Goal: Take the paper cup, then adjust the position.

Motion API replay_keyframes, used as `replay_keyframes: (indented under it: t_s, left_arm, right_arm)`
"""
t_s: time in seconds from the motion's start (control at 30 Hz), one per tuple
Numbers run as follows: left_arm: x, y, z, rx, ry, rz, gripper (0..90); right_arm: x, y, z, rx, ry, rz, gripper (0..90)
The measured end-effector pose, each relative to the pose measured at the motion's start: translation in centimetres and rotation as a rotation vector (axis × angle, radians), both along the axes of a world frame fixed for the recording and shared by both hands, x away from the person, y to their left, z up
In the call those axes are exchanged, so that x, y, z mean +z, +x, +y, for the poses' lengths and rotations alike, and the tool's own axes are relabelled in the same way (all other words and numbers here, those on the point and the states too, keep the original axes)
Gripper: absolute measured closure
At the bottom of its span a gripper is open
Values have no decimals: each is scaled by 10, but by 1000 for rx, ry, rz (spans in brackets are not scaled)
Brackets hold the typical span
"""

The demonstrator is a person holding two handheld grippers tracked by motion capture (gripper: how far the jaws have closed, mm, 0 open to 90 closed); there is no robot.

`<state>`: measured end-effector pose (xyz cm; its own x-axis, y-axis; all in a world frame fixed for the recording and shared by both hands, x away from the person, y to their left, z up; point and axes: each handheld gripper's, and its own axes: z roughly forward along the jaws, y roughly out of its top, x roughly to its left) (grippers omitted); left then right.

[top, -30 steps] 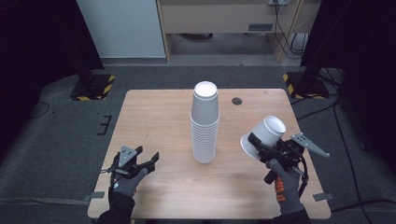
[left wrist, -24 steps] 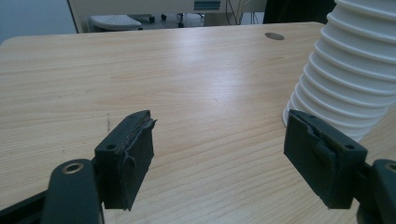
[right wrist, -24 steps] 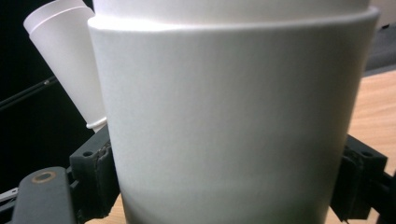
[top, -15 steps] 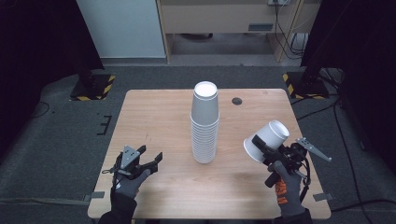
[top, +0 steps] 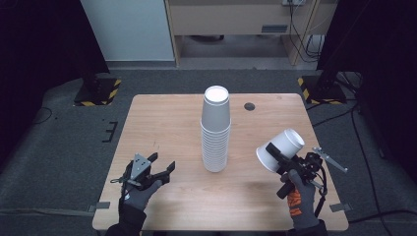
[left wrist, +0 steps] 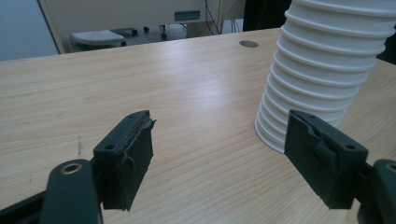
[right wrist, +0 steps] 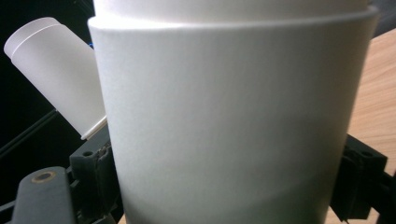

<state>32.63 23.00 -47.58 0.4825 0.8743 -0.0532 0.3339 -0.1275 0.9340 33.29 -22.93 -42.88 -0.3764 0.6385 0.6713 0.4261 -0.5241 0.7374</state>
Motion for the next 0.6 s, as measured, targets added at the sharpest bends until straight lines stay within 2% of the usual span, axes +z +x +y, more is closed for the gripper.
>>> replay_keyframes:
  t_s: [0.37, 0.6]
  left_arm:
    - [4, -3, -11, -49, 9, -28, 221]
    - [5, -6, -18, -82, 16, -33, 233]
  right_arm:
    - [-10, -1, 8, 24, 59, 39, 155]
    - [-15, 0, 7, 15, 83, 57, 155]
